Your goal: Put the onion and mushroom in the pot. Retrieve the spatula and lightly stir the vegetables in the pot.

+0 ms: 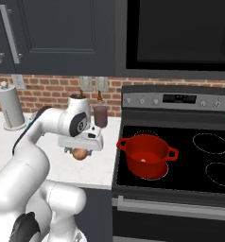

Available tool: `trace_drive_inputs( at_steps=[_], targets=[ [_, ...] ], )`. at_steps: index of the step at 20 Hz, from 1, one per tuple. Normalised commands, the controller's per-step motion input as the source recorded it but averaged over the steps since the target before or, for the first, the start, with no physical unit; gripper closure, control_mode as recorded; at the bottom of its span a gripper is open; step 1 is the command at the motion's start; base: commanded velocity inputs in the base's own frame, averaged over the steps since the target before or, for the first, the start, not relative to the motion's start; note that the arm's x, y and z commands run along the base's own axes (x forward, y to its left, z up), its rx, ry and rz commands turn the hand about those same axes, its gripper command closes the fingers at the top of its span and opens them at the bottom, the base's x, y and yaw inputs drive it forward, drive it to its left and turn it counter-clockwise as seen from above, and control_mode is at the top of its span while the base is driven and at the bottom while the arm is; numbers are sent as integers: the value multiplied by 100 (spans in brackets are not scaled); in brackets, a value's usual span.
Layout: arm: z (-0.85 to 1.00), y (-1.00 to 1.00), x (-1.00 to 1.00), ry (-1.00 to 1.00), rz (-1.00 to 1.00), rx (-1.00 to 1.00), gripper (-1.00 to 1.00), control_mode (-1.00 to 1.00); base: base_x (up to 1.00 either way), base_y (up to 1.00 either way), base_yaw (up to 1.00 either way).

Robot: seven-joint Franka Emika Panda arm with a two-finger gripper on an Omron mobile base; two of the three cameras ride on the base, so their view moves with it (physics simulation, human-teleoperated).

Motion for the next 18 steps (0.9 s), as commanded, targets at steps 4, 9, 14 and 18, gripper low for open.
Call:
trace_drive_inputs(
  at_steps=[4, 9, 14, 18],
  targets=[
    [88, -87, -2, 10, -20, -7, 100, -100, 0, 0, 0],
    [65, -100, 2, 9, -25, -6, 100, -100, 0, 0, 0],
    [-8, -93, 84, 19, -25, 0, 100, -100, 0, 0, 0],
    [-37, -79, 96, 11, -22, 0, 100, -100, 0, 0, 0]
  ],
)
